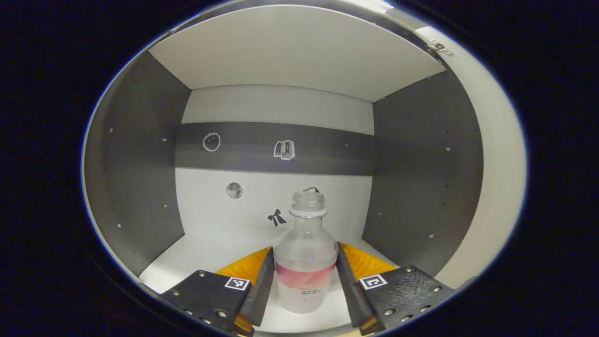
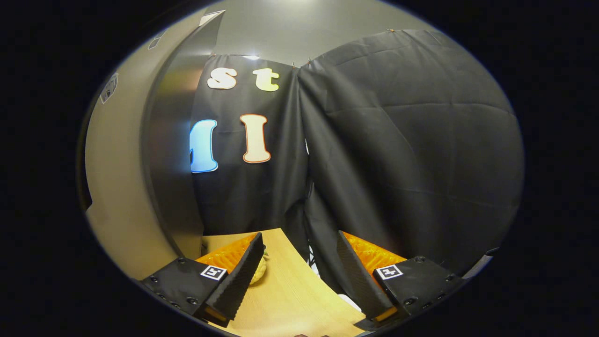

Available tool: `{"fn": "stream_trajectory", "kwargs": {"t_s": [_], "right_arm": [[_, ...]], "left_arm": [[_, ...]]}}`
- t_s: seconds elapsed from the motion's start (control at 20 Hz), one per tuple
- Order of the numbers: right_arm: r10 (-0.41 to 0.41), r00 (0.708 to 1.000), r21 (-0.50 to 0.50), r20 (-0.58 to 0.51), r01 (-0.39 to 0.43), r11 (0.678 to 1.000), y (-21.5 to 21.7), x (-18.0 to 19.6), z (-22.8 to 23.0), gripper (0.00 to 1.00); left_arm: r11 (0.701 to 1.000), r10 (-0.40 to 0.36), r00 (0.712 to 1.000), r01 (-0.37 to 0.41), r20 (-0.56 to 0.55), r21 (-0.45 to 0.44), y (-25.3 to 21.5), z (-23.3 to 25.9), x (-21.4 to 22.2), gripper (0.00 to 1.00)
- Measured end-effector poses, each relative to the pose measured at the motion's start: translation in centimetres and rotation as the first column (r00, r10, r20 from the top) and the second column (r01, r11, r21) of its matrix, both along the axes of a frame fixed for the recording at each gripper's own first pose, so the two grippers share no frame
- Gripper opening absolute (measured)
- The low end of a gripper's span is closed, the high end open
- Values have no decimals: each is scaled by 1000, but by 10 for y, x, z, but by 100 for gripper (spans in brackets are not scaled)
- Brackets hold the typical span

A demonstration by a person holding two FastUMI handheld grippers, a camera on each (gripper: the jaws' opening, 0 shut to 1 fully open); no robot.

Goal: Grasp the bottle in the cabinet with the left hand and place it on the coaster, then close the right door with the right hand and the left door with the left hand.

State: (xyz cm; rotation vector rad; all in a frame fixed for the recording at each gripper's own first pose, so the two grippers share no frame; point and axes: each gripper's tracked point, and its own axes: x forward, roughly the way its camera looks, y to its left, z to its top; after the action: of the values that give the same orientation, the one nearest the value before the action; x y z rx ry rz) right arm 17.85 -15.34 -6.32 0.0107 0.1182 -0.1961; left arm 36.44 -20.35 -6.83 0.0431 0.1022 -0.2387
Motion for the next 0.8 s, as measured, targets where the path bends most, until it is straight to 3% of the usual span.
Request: {"fn": "stream_trajectory", "kwargs": {"t_s": [0.35, 0.45, 0.5, 0.8], "right_arm": [[65, 998, 21, -8, -65, 998, 12, 9, 0, 97], [67, 998, -6, 13, -67, 998, 13, 6, 6, 96], [70, 997, -8, 17, -69, 998, 16, 3, 6, 97], [72, 996, 7, 53, -73, 997, 29, -23, 20, 100]], "left_arm": [[993, -23, 993, 9, 118, 118, -10, 40, -45, 70], [991, -46, 990, 28, 136, 132, -17, 45, -66, 73], [990, -48, 989, 29, 139, 135, -17, 48, -75, 69], [987, -83, 985, 61, 149, 147, -9, 54, -143, 69]]}}
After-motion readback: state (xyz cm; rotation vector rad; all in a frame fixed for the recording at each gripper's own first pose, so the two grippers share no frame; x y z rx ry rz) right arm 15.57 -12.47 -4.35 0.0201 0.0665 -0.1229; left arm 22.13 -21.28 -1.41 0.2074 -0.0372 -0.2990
